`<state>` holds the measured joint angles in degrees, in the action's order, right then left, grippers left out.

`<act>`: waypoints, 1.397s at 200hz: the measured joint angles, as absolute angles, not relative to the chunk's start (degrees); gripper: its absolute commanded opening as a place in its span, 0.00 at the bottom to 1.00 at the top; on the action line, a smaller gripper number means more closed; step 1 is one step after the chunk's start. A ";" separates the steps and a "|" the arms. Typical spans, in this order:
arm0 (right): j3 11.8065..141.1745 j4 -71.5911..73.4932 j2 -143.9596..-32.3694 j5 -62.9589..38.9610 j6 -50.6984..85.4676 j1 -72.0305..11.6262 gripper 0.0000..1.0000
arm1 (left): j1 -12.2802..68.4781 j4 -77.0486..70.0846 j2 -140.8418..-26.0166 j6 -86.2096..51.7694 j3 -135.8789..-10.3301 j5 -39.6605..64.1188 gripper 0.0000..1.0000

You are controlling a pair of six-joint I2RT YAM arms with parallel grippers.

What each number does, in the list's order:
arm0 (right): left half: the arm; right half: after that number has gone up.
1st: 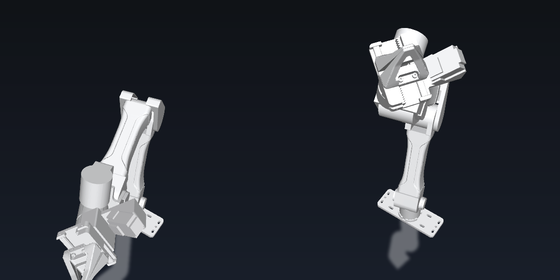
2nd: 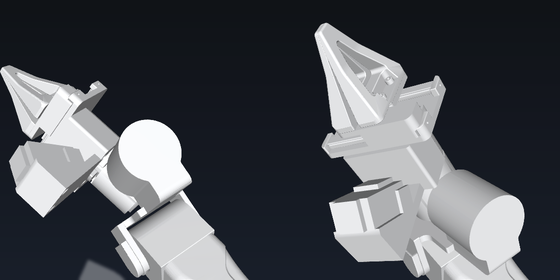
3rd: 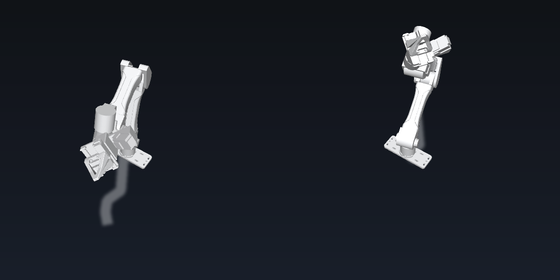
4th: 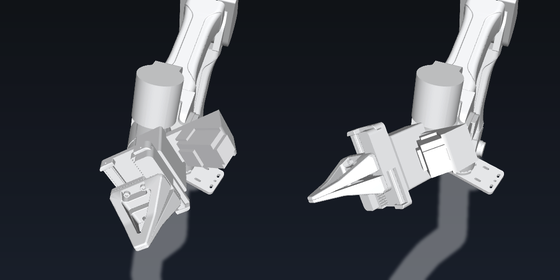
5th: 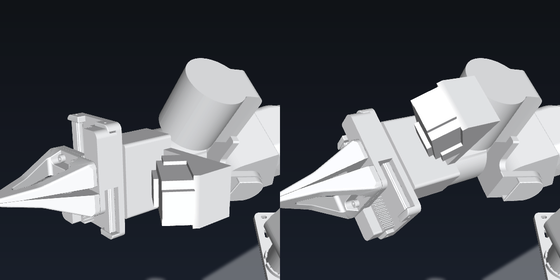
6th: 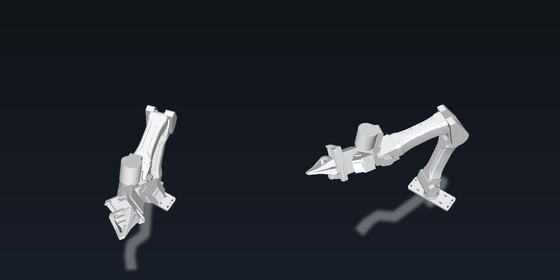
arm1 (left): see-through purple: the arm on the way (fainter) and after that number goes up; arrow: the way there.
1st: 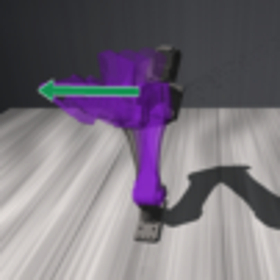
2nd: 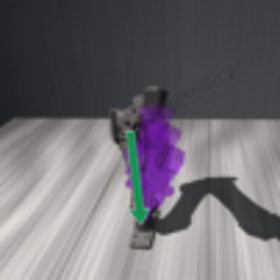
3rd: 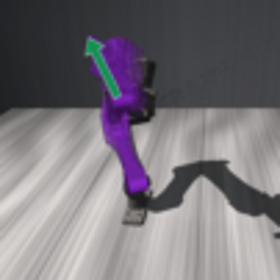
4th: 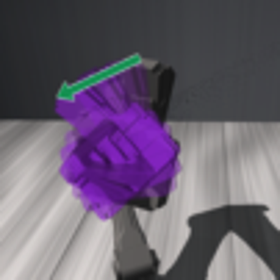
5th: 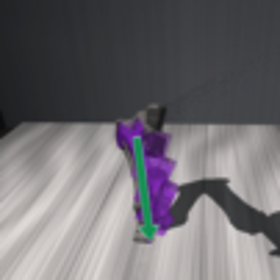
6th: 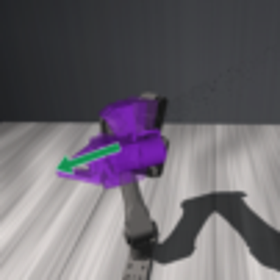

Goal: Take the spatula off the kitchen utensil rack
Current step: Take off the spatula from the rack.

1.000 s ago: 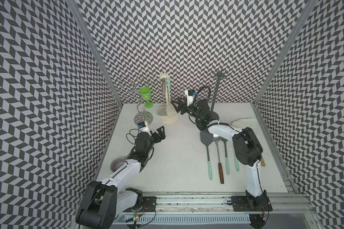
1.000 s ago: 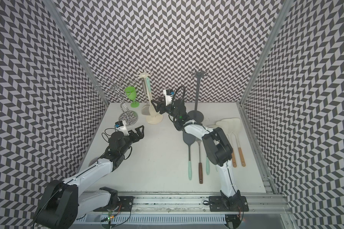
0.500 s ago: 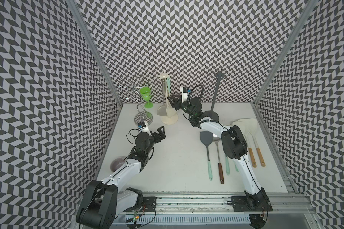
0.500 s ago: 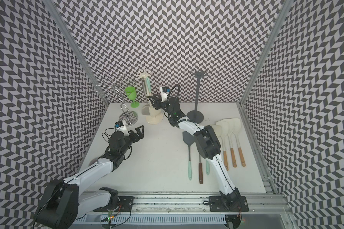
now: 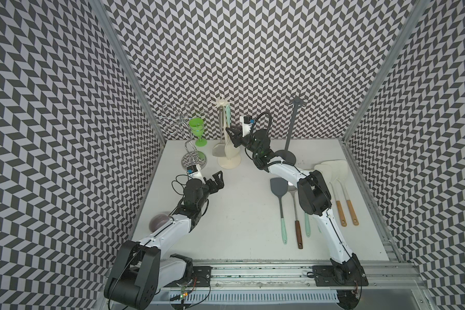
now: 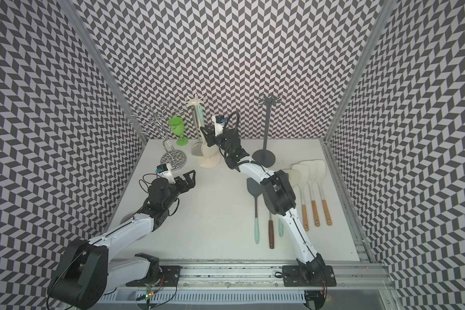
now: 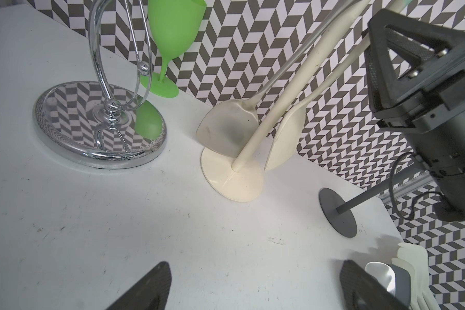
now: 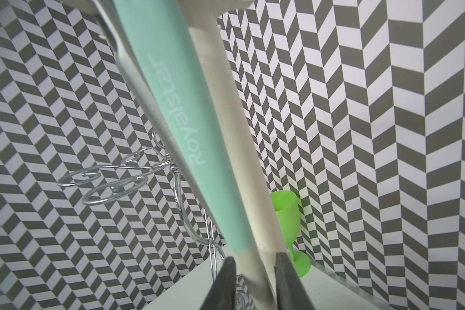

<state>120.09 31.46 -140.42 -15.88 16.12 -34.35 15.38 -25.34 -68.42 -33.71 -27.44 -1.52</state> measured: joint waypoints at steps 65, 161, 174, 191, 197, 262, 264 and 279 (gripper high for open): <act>120.62 30.20 -140.51 -13.78 9.26 -36.03 0.05 | 15.38 -25.32 -66.26 -33.71 -27.44 -1.58 1.00; 111.02 28.29 -133.03 -10.20 4.47 -36.58 0.00 | 15.38 -25.65 -63.59 -33.74 -26.13 -1.85 1.00; 109.21 28.32 -131.68 -9.58 4.47 -36.58 0.00 | 15.38 -25.67 -63.29 -33.76 -25.78 -1.85 1.00; 107.02 28.93 -130.19 -9.02 4.49 -36.58 0.00 | 15.38 -25.76 -63.09 -33.91 -25.56 -1.85 1.00; 106.19 29.19 -129.67 -8.80 4.49 -36.58 0.00 | 15.38 -25.76 -63.00 -33.95 -25.47 -1.85 1.00; 102.96 31.51 -127.44 -9.34 4.80 -36.51 0.00 | 15.38 -26.13 -62.59 -34.11 -25.19 -1.85 1.00; 102.96 31.59 -127.42 -9.43 4.86 -36.51 0.00 | 15.38 -26.11 -62.54 -34.11 -25.19 -1.85 1.00; 103.00 31.79 -127.20 -10.35 5.06 -36.45 0.00 | 15.38 -26.11 -62.35 -34.11 -25.19 -1.85 1.00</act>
<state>103.00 31.79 -127.20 -10.35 5.06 -36.45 15.38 -26.11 -62.35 -34.11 -25.19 -1.85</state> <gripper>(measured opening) 0.109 0.996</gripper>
